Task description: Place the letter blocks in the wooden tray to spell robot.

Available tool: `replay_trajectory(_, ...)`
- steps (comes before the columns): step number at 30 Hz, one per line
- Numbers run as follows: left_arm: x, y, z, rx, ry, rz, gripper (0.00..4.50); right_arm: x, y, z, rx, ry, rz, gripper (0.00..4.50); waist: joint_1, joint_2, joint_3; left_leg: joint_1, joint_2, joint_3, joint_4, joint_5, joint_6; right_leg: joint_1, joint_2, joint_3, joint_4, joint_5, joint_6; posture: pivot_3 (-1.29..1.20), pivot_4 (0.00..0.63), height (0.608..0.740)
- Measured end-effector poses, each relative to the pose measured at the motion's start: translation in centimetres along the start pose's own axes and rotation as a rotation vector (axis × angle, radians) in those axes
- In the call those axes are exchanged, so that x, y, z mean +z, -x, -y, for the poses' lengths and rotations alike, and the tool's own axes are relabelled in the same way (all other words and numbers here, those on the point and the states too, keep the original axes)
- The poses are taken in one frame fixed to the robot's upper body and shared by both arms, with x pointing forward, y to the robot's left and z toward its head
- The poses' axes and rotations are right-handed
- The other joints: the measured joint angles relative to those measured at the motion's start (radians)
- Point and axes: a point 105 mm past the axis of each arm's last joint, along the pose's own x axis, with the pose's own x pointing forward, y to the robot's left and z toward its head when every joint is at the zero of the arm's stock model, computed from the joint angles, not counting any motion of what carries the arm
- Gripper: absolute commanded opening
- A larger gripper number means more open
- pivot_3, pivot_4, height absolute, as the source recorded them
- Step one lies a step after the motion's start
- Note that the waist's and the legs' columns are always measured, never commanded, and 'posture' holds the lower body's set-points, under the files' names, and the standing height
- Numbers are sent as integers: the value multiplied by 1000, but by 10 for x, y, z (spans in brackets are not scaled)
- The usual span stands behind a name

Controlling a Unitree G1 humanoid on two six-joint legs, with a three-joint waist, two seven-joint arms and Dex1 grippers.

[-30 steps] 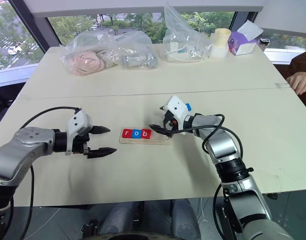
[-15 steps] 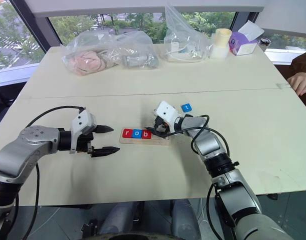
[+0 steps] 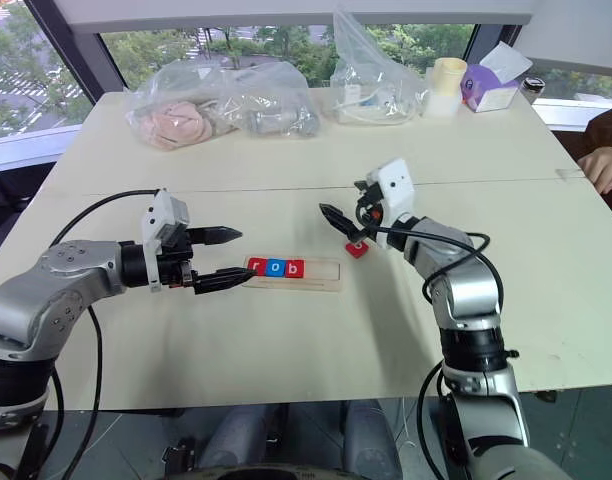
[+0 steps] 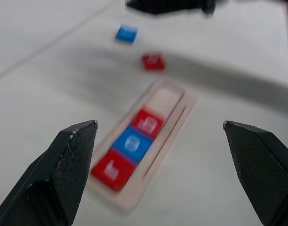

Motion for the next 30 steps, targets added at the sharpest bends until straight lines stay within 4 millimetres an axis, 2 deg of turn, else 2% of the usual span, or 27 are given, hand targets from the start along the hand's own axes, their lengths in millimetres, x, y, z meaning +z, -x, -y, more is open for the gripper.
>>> replay_trajectory(4, 11, -11, 16, -65, 17, 39, 4500, -21, 23, -11, -38, -19, -71, 4480, -1, 0, 0, 0, 0, 1, 0, 0, 0, 0, 0, 0, 0, -1, -3, 0, 150, 740)
replay_trajectory(9, -1, -11, 28, -121, 7, -75, 4500, -52, 37, -7, -35, 25, -160, 4480, -2, 0, 0, 1, 0, 3, 1, 0, 0, 1, 0, 0, 0, -2, -3, 0, 150, 740)
replay_trajectory(13, -4, -10, 28, -137, -16, -116, 4500, -61, 35, 0, -48, 99, -189, 4480, 0, 0, 0, 1, 0, 3, 1, 0, 0, 1, 0, 0, 0, -2, -3, 0, 150, 740)
replay_trajectory(18, -8, -9, 21, -120, -42, -137, 4500, -80, 21, 10, -33, 122, -231, 4480, -1, 0, 0, 1, 0, 3, 1, 0, 0, 1, 0, 1, -1, -2, -3, 0, 150, 740)
replay_trajectory(22, -17, -9, 20, -116, -31, -161, 4500, -81, 10, 18, -20, 147, -217, 4480, 0, 0, 0, 1, 0, 3, 1, 0, 0, 1, 0, 1, -1, -2, -3, 0, 150, 740)
replay_trajectory(25, -21, -7, 19, -105, -26, -168, 4500, -81, 3, 24, -17, 158, -200, 3649, -2, 0, 0, 2, 0, 3, 1, 0, 0, 2, 0, 1, -1, -2, -3, 0, 150, 740)
replay_trajectory(28, -30, -5, 18, -92, -1, -188, 4500, -80, 1, 27, -11, 163, -189, 1983, -2, 0, 0, 2, 1, 3, 1, 0, 0, 3, 0, 1, -1, -2, -3, 0, 150, 740)
replay_trajectory(30, -31, -5, 18, -90, 1, -188, 4500, -80, 1, 26, -4, 164, -187, 1178, -1, 0, 0, 2, 1, 3, 1, 0, 0, 3, 0, 1, -1, -2, -3, 0, 150, 740)
